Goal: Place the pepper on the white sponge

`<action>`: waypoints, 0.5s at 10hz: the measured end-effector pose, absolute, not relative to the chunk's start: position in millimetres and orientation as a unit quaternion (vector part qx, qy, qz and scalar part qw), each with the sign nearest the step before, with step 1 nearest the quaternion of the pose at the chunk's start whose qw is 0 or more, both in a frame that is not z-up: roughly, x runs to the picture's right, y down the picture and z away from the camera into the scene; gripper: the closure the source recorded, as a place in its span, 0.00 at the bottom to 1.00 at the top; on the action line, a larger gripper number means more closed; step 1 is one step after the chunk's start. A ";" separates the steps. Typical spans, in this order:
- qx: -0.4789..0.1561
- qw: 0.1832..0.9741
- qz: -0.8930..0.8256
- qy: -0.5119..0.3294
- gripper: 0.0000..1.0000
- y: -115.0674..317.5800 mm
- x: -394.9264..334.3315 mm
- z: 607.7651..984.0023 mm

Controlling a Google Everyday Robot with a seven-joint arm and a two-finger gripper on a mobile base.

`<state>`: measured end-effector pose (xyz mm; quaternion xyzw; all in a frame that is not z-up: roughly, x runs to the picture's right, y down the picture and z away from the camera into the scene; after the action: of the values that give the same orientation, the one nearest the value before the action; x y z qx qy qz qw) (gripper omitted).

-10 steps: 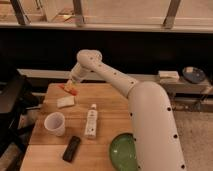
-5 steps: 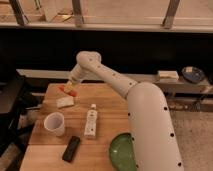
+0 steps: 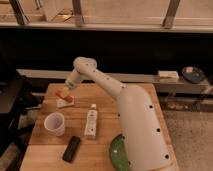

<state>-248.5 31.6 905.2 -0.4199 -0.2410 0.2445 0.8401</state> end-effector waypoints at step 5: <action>-0.434 0.834 0.260 -0.221 0.31 39.4 -239.3 922.3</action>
<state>-239.3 39.4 922.3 -0.4336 -0.2211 0.2601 0.8339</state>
